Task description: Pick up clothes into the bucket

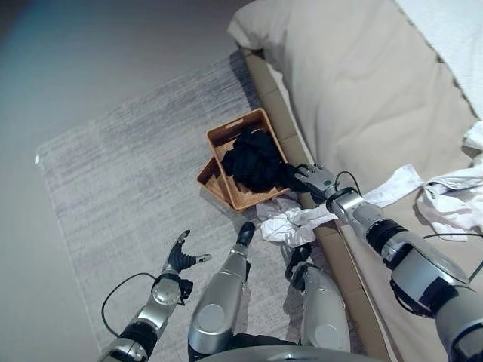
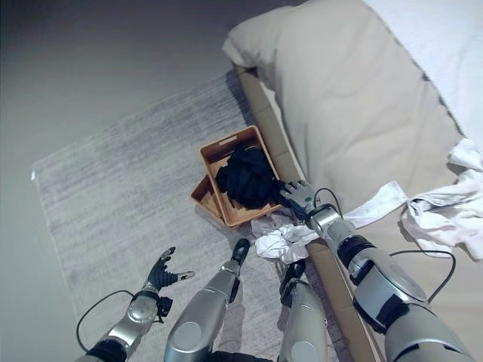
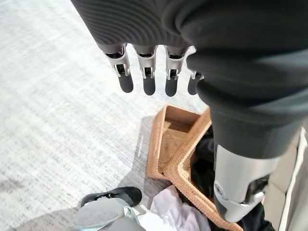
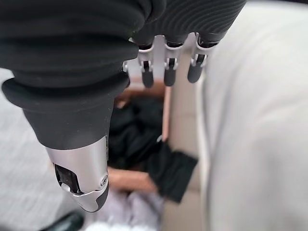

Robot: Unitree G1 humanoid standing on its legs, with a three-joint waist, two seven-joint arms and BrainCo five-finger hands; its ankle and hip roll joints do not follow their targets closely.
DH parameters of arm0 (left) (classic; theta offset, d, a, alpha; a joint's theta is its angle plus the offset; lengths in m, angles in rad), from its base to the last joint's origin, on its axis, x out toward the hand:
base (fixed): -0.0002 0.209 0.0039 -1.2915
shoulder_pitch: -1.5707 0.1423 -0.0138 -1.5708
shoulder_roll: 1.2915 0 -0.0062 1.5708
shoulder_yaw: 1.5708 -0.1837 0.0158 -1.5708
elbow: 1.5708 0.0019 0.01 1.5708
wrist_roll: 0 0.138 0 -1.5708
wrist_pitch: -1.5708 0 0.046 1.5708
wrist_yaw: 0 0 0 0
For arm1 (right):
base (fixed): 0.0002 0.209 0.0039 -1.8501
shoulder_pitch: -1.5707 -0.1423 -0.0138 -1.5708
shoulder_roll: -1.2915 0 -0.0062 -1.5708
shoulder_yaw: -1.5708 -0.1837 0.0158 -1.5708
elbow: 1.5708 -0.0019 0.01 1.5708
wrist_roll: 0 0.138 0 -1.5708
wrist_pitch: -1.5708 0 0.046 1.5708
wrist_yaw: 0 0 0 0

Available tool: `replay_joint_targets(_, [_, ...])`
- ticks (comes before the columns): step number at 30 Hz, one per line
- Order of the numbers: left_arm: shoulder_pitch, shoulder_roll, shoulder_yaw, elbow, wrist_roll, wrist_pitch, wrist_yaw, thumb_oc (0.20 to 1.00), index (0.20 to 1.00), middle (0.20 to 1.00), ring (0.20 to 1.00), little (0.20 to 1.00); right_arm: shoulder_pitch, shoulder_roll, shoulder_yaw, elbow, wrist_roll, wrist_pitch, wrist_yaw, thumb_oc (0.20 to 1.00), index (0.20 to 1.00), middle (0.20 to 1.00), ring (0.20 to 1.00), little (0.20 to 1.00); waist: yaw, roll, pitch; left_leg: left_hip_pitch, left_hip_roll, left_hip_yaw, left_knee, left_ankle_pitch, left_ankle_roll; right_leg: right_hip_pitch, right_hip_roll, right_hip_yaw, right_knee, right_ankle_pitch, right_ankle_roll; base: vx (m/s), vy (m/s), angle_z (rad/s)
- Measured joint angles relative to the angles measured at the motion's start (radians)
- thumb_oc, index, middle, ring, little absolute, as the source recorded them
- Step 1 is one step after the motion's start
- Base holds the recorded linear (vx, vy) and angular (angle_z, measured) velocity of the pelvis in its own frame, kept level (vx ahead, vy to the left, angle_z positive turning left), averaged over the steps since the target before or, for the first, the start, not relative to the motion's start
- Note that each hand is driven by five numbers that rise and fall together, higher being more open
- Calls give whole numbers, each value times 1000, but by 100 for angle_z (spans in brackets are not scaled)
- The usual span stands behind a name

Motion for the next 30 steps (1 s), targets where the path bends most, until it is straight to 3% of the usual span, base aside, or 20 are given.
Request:
replay_joint_targets(9, [-57, 9, -20, -49, -66, 0, 34, 1000, 1000, 1000, 1000, 1000, -21, 23, -27, 103, 82, 78, 20, 1000, 1000, 1000, 1000, 1000, -10, -2, 1, -240, -22, -24, 82, -7, 13, -234, -20, -6, 106, -24, -9, -19, 12, 9])
replay_joint_targets(14, [-66, 12, -14, -97, -117, 2, 69, 1000, 1000, 1000, 1000, 1000, -90, -1, -74, 96, 163, 99, 16, 1000, 1000, 1000, 1000, 1000, -42, -6, 4, -386, -33, -13, 129, 3, 27, -381, -34, 0, 155, -17, -18, -12, 51, 3])
replay_joint_targets(19, [-72, 14, 28, -147, -154, 3, 94, 1000, 1000, 1000, 1000, 1000, -145, -66, -118, 57, 238, 138, -8, 1000, 1000, 1000, 1000, 1000, -65, -15, 9, -458, -41, 6, 161, 3, 27, -458, -41, 24, 176, -8, -22, 9, 34, -7])
replay_joint_targets(23, [-69, 27, 28, -201, -175, 0, 112, 1000, 1000, 1000, 1000, 1000, -133, -166, -178, 16, 258, 149, -54, 1000, 1000, 1000, 1000, 1000, -86, -21, 9, -532, -46, 42, 195, -5, 37, -539, -44, 58, 195, -7, -20, 9, 53, -14])
replay_joint_targets(30, [-75, 42, -16, -249, -182, -7, 131, 1000, 1000, 1000, 1000, 1000, -115, -217, -191, 163, 268, 155, -165, 1000, 1000, 1000, 1000, 1000, -110, -21, 11, -588, -57, 82, 218, -7, 40, -616, -55, 105, 223, 4, -9, 11, 43, -10])
